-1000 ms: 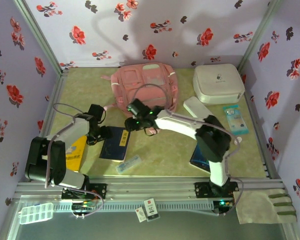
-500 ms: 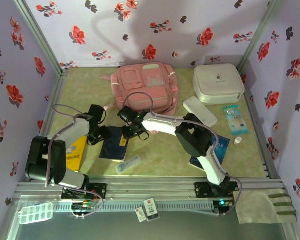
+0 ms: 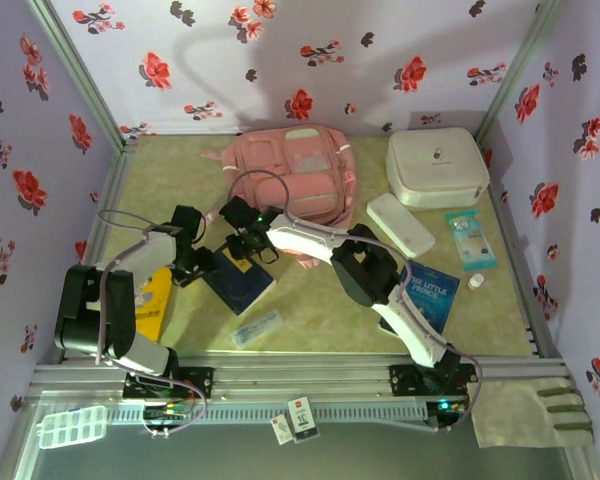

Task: Pack the student bag
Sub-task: Rotate the book at the middle-left of the table, then pick up the book from the middle-left of the table.

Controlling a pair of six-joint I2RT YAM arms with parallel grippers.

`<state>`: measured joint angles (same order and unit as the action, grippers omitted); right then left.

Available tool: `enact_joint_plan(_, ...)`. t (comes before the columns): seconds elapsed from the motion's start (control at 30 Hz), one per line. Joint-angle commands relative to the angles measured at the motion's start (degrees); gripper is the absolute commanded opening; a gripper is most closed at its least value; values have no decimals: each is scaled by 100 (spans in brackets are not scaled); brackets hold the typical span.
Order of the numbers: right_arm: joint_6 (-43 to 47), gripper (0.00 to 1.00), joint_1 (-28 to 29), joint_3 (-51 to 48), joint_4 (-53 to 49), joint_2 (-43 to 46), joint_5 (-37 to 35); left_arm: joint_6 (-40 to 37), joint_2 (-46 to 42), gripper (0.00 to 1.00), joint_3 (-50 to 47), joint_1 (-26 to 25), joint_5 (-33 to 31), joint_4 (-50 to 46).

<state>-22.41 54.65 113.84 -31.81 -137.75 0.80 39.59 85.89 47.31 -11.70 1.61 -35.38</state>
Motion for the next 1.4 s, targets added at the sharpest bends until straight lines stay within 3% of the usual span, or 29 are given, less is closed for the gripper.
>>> enact_joint_plan(0.0, 89, 36, -71, 151, -308, 155, 55, 237, -328, 58, -7, 28, 58, -237)
enact_joint_plan(0.17, 9, 46, -75, -511, -159, 830, 321, 727, -924, 65, -368, 20, 691, -190)
enact_joint_plan(0.4, -113, 44, -74, -1006, -410, 909, 439, 1333, -1272, 69, -819, -80, 1256, 253)
enact_joint_plan(1.0, -412, 25, -233, -1145, -535, 490, 517, 1209, -521, 46, -961, -172, 1403, 785)
enact_joint_plan(1.37, -483, 23, -254, -1180, -639, 224, 561, 1003, -758, 45, -527, -196, 2068, 761)
